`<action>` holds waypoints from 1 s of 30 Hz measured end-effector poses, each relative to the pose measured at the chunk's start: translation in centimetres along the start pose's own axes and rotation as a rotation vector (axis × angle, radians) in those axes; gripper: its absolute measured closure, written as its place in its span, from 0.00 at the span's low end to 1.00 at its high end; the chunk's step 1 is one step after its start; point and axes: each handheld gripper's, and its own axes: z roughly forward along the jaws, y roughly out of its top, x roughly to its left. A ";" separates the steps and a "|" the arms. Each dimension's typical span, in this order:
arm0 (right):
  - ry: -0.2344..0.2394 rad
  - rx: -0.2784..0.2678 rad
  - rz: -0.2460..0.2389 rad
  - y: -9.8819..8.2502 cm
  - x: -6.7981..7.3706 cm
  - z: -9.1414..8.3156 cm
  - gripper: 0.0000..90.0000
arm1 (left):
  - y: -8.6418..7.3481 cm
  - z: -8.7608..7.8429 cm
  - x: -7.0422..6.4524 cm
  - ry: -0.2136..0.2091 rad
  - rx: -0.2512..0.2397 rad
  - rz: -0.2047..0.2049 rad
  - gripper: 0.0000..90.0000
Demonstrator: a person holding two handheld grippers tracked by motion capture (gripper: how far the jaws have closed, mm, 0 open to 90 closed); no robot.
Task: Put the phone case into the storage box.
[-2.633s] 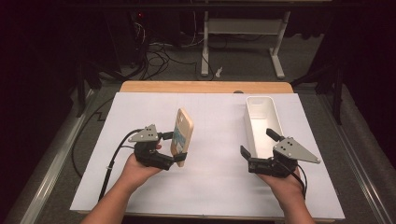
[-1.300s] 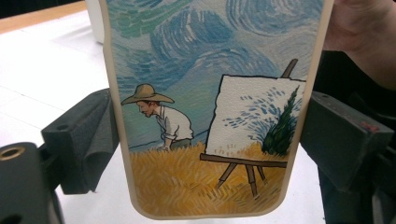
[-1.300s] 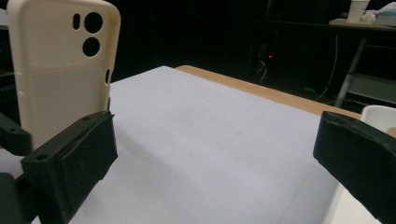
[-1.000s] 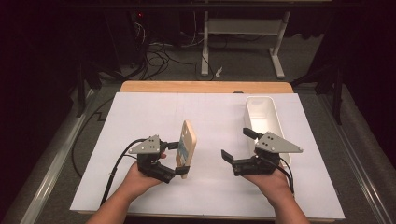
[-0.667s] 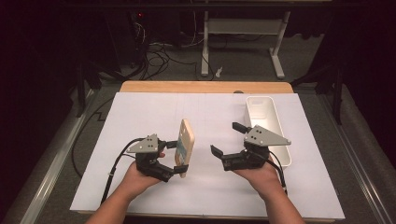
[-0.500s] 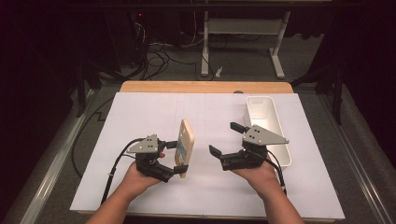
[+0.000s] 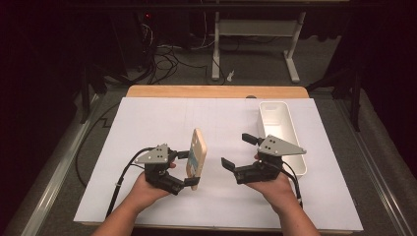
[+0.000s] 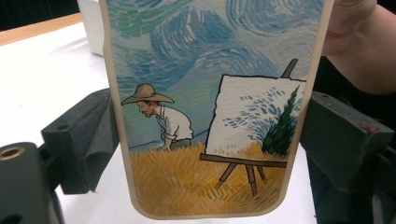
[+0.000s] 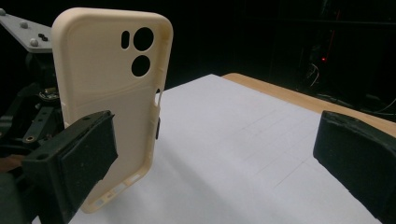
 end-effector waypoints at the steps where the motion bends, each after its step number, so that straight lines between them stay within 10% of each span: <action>1: 0.003 0.002 -0.006 0.0 0.0 0.0 0.00 | 0.0 0.0 0.0 -0.006 0.004 0.000 0.13; 30: 0.200 -0.020 0.047 -0.6 0.9 0.0 0.00 | -0.9 0.3 -0.3 -0.069 0.054 -0.013 0.13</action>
